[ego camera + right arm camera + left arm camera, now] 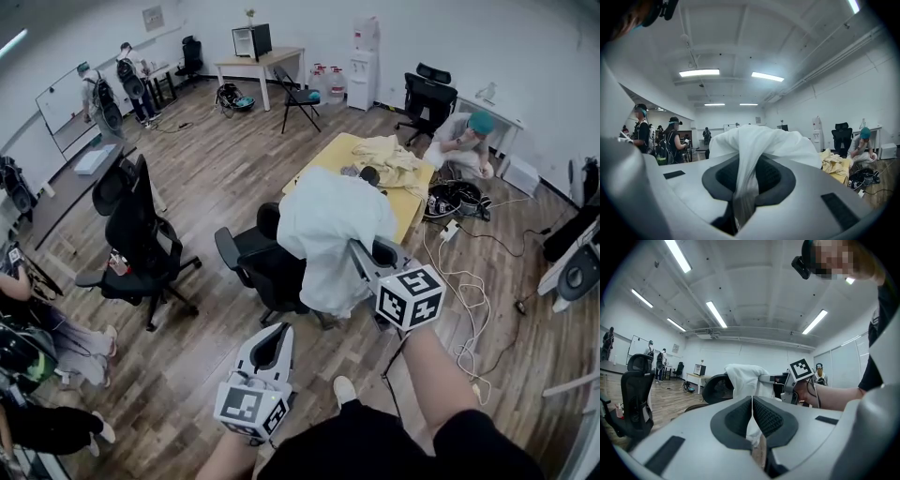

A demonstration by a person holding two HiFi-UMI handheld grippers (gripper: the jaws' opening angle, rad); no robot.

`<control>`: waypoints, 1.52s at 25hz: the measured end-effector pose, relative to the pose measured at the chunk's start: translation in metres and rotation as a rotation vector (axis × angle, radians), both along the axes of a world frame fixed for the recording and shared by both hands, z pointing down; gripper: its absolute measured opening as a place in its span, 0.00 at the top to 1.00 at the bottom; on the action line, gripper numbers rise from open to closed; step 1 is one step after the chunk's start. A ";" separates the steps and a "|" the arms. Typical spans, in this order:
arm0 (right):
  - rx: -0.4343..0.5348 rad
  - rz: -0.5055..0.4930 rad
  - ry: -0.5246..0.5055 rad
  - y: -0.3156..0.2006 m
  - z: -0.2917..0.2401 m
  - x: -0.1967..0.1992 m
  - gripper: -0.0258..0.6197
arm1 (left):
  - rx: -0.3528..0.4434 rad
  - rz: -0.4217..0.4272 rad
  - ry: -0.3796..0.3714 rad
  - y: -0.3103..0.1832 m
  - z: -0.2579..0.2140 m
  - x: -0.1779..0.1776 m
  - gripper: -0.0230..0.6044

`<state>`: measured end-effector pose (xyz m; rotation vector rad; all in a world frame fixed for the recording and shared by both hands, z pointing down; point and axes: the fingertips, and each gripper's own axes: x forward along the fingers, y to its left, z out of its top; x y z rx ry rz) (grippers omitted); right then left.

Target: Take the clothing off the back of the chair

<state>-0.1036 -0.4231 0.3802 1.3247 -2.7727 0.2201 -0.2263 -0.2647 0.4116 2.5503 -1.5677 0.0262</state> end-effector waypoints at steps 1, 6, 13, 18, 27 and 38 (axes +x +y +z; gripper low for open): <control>0.005 0.002 -0.002 0.008 -0.002 0.000 0.86 | 0.001 0.004 0.000 0.006 0.000 0.000 0.93; 0.023 0.016 -0.009 0.050 -0.012 0.002 0.86 | 0.003 0.028 0.004 0.039 -0.002 -0.002 0.93; 0.041 0.035 -0.010 0.106 -0.017 0.003 0.86 | -0.011 0.055 0.005 0.083 0.003 -0.007 0.93; 0.035 0.040 -0.008 0.146 -0.013 0.008 0.86 | -0.024 0.079 0.007 0.111 0.008 -0.001 0.93; 0.019 0.048 -0.009 0.192 -0.009 0.035 0.86 | -0.023 0.095 0.038 0.134 0.007 0.016 0.93; -0.065 -0.018 0.006 0.231 0.030 0.091 0.86 | -0.050 0.040 0.046 0.148 0.015 0.073 0.93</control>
